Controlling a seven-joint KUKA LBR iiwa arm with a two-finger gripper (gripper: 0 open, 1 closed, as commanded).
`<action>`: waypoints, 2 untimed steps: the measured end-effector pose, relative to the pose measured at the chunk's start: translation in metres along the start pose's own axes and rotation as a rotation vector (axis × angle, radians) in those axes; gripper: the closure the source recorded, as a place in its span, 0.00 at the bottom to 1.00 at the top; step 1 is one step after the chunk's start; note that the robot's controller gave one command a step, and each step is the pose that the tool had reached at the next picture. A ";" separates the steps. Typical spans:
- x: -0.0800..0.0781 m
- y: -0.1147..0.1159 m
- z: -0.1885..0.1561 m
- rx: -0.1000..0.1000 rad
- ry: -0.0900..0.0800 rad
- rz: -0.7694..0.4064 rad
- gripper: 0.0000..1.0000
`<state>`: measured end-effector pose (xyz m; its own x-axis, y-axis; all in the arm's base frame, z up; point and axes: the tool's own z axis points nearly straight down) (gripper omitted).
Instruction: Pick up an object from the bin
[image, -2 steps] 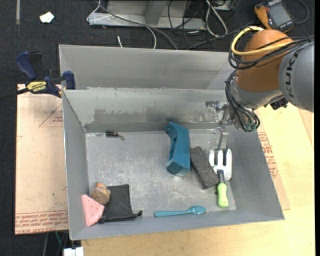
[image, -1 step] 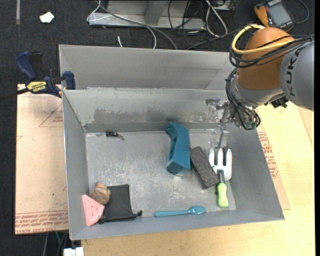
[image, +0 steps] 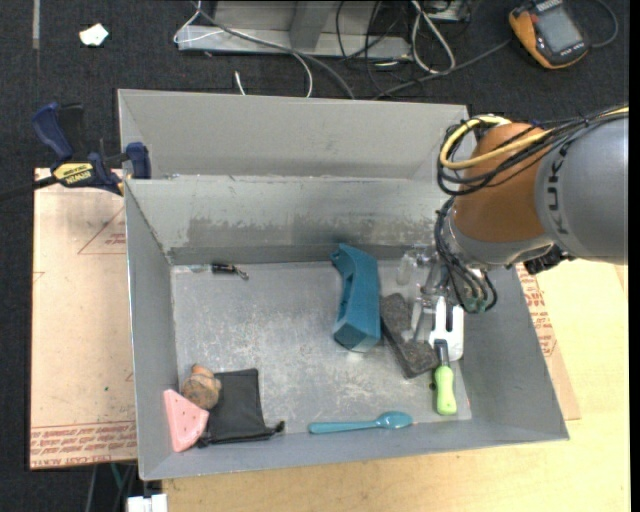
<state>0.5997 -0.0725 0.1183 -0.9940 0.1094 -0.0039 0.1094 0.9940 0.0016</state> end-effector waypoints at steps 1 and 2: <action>0.066 0.004 -0.035 0.001 -0.003 -0.025 0.00; 0.064 -0.008 0.013 -0.001 -0.001 0.272 0.00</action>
Offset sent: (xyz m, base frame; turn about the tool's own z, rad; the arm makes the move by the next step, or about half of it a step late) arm -0.0654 -0.0030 -0.0183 0.2774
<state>0.5350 -0.0729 0.1054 -0.9281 0.3724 -0.0045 0.3724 0.9281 0.0041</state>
